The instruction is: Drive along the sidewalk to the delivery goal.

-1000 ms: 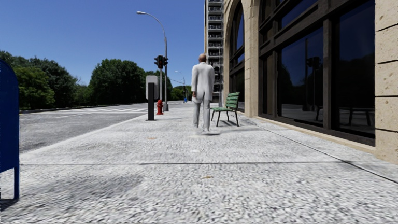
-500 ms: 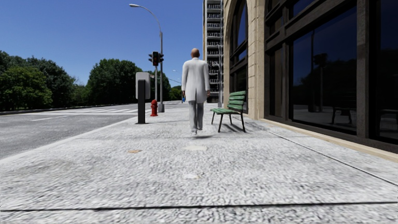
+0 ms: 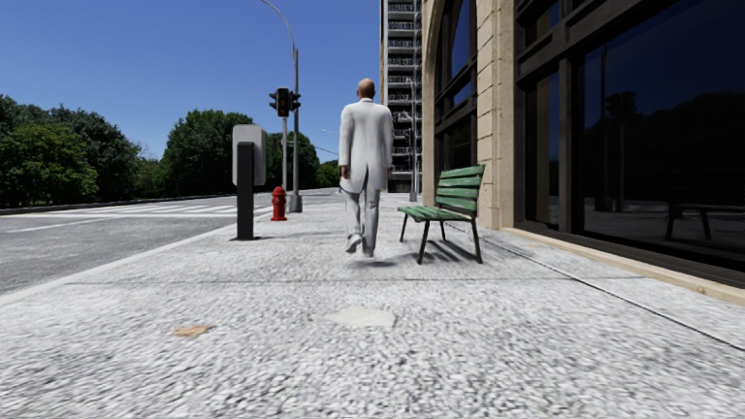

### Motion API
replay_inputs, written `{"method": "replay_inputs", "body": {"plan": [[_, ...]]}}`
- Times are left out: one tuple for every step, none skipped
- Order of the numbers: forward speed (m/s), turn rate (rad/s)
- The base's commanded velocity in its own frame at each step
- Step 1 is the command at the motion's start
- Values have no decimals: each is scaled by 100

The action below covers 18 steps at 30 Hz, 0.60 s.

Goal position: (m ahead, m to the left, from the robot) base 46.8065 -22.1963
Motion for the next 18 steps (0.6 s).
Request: {"method": "replay_inputs", "body": {"plan": [[200,0],[200,0],[200,0],[200,0],[200,0],[200,0],[200,0],[200,0],[200,0],[200,0],[200,0],[200,0],[200,0],[200,0],[200,0],[200,0],[200,0],[200,0]]}}
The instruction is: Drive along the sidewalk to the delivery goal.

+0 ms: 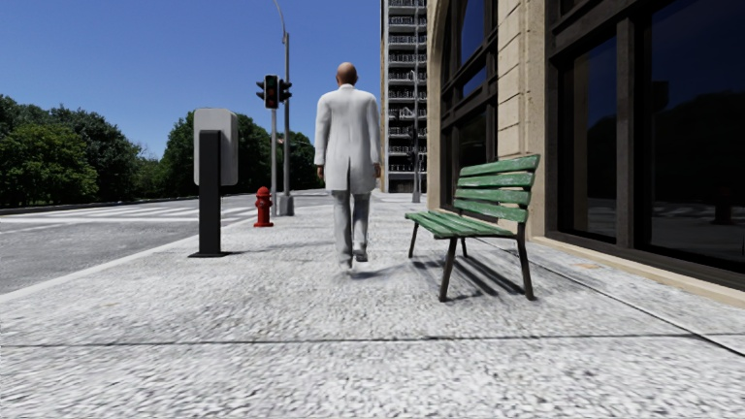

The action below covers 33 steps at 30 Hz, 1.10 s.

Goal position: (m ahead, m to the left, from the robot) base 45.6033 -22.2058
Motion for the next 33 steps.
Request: {"method": "replay_inputs", "body": {"plan": [[200,0],[200,0],[200,0],[200,0],[200,0],[200,0],[200,0],[200,0],[200,0],[200,0],[200,14],[200,55],[200,63],[200,64],[200,54],[200,54],[200,11],[200,3],[200,0],[200,0],[200,0],[200,0],[200,0],[200,0],[200,0],[200,0],[200,0],[200,0],[200,0],[200,0],[200,0],[200,0],[200,0]]}}
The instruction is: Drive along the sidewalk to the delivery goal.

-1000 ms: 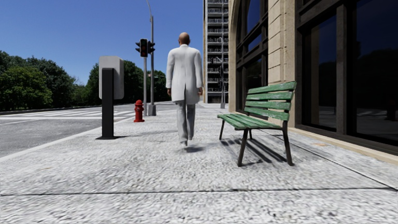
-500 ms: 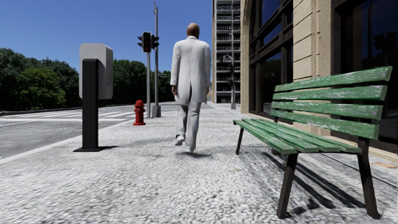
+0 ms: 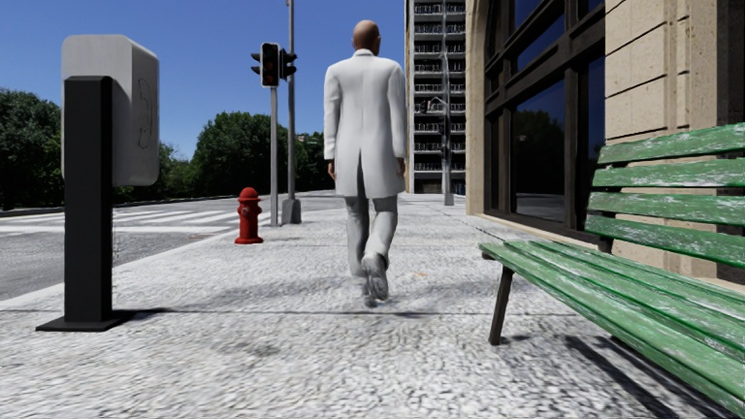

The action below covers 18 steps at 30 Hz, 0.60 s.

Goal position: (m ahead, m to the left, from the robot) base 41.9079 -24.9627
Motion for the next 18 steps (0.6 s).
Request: {"method": "replay_inputs", "body": {"plan": [[200,0],[200,0],[200,0],[200,0],[200,0],[200,0],[200,0],[200,0],[200,0],[200,0],[200,0],[200,0],[200,0],[200,0],[200,0],[200,0],[200,0],[200,-9]]}}
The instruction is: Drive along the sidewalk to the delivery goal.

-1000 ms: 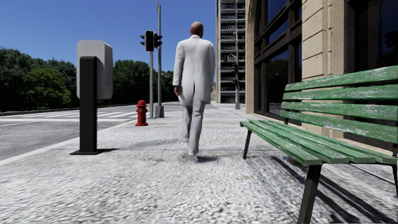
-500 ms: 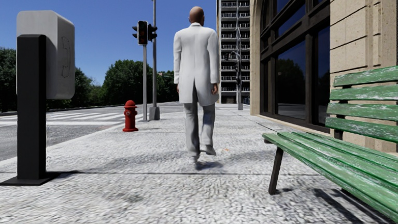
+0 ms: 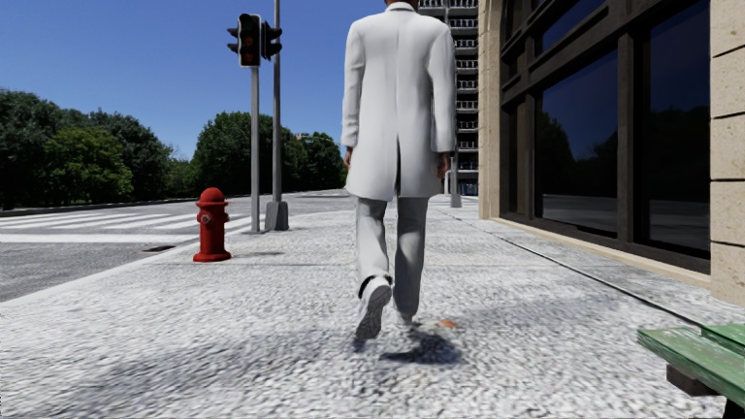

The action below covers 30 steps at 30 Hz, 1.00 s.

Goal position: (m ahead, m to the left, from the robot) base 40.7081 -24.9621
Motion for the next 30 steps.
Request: {"method": "replay_inputs", "body": {"plan": [[200,-54],[200,-54],[200,-120],[200,-120],[200,-120],[200,-120],[200,-120],[200,-120],[200,-120],[200,-120],[200,-120],[200,-120],[200,-120],[200,-120],[200,-120],[200,-106],[200,-56],[200,-1],[200,0],[200,0],[200,0],[200,0],[200,0],[200,0],[200,0],[200,0],[200,0],[200,0],[200,0],[200,0]]}}
